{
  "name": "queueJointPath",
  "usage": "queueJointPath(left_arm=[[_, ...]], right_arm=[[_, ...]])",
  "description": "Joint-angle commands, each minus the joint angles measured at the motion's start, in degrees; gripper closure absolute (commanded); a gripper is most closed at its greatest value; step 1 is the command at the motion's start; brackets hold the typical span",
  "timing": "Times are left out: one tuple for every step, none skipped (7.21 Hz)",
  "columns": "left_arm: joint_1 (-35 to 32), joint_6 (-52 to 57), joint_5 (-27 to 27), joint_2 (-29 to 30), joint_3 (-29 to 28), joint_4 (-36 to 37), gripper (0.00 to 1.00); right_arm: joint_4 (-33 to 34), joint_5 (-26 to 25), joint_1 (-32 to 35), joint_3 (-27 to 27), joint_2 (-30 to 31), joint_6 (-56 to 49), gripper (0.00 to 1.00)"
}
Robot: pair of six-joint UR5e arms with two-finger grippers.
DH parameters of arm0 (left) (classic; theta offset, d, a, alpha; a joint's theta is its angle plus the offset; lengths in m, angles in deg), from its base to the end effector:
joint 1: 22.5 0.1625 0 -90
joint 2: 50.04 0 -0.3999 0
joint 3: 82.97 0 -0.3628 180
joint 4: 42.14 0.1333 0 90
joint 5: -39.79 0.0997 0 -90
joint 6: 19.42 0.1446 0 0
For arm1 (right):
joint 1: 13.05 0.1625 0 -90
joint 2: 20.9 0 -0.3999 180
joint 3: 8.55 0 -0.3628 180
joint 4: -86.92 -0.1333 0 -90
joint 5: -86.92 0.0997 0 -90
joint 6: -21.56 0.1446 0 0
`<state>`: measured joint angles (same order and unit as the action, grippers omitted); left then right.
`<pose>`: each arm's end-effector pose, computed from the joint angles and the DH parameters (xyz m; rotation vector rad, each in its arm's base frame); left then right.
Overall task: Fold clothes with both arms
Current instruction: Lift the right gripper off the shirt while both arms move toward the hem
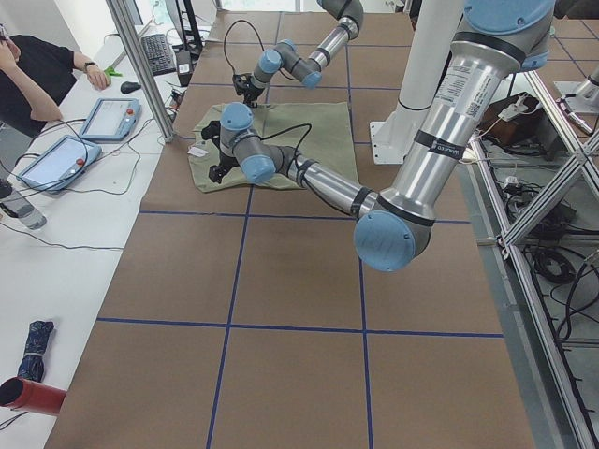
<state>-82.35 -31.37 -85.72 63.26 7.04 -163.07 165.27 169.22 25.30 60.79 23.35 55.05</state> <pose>0.2814 -0.5826 0.3741 0.6564 0.8730 0.5788 -0.5175 -0.6041 0.3429 0.5609 -0.3386 -0.2625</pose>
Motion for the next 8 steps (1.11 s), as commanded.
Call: queueJointPath(left_arm=[[0.00, 0.00, 0.09, -0.01, -0.01, -0.01, 0.00], [0.00, -0.09, 0.09, -0.01, -0.01, -0.27, 0.00], [-0.09, -0.35, 0.09, -0.01, 0.34, -0.36, 0.00], [0.00, -6.96, 0.44, -0.62, 2.43, -0.36, 0.00], [0.26, -15.91, 1.22, -2.54, 6.20, -0.45, 0.00], [1.40, -20.26, 1.58, -5.95, 11.37, -0.36, 0.00], [3.76, -27.70, 1.67, -10.77, 17.94, -0.36, 0.00], [7.96, -35.95, 4.54, -13.95, 23.32, -0.45, 0.00]], right_arm=[[-0.91, 0.06, 0.41, 0.27, 1.01, -0.45, 0.51], [-4.75, 0.32, 0.59, 0.27, 1.97, -0.10, 0.01], [-9.74, 5.54, 1.81, 0.27, 3.46, 0.34, 0.00], [-14.67, 13.34, 3.39, 0.71, 4.34, 2.78, 0.00], [-16.11, 17.77, 3.66, 3.84, 5.74, 8.81, 0.00], [-16.04, 18.42, 3.23, 8.57, 8.46, 17.66, 0.00], [-16.12, 19.21, 1.57, 16.54, 13.79, 25.32, 0.00], [-16.30, 19.30, -0.27, 25.49, 20.72, 31.57, 0.00]])
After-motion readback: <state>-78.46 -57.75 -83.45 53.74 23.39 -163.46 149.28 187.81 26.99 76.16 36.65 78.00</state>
